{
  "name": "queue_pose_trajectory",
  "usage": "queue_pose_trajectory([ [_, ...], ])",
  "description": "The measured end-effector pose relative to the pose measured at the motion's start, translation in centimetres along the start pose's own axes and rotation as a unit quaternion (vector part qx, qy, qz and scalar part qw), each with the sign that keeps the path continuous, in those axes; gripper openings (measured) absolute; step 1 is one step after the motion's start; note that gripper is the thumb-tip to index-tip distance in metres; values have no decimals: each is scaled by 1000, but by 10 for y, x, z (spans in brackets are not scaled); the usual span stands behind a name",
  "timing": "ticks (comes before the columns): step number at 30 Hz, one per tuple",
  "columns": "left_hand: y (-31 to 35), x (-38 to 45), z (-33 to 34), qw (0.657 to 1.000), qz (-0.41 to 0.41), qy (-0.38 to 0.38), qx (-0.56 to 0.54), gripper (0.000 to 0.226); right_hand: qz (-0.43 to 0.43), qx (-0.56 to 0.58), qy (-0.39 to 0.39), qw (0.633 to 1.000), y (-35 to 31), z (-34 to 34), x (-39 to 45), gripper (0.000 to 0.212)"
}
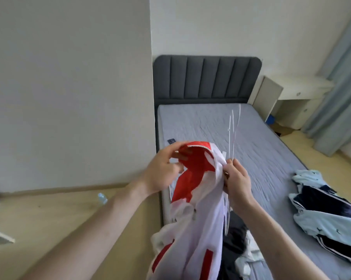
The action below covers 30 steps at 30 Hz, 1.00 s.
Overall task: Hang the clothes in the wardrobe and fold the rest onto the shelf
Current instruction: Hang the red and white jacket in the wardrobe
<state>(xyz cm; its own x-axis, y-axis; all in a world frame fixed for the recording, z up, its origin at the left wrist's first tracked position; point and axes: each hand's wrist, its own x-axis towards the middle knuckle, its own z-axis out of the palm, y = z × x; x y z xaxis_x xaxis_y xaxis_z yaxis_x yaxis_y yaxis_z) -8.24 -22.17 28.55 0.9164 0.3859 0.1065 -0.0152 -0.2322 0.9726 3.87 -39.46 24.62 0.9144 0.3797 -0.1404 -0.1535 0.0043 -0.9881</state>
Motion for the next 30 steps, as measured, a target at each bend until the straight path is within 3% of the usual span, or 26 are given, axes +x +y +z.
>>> queue_pose_trajectory([
  [3,-23,-11,-8,995,-70,19,74,62,12,34,-36,999,-24,13,0,39],
  [5,-33,-11,-8,988,-138,-18,68,67,13,43,-55,997,-33,20,0,41],
  [7,-28,-13,-7,980,-170,-91,38,19,11,56,-70,996,-37,23,0,42],
  [9,-29,-15,-6,981,-172,-89,23,9,13,76,-70,995,-37,23,-1,36],
  [10,-35,-18,-8,980,-187,-67,33,21,13,89,-65,994,-37,22,0,32],
  [12,-55,-29,-10,963,-255,-6,90,82,15,111,-46,993,-35,18,-1,29],
  [14,-84,-43,-9,931,-359,28,54,110,7,116,-21,993,-34,16,-2,36],
  [17,-119,-69,5,874,-472,-89,-76,95,-4,122,10,992,-32,17,-4,42],
  [19,-132,-82,24,858,-475,-165,-109,80,3,129,22,991,-28,18,-3,43],
  [21,-146,-91,48,854,-480,-177,-92,74,10,127,28,991,-23,21,-3,42],
  [25,-187,-98,83,849,-500,-62,-158,86,4,101,24,995,-16,33,-2,37],
  [30,-178,-101,73,847,-449,75,-275,43,-21,63,18,998,-12,38,-4,37],
])
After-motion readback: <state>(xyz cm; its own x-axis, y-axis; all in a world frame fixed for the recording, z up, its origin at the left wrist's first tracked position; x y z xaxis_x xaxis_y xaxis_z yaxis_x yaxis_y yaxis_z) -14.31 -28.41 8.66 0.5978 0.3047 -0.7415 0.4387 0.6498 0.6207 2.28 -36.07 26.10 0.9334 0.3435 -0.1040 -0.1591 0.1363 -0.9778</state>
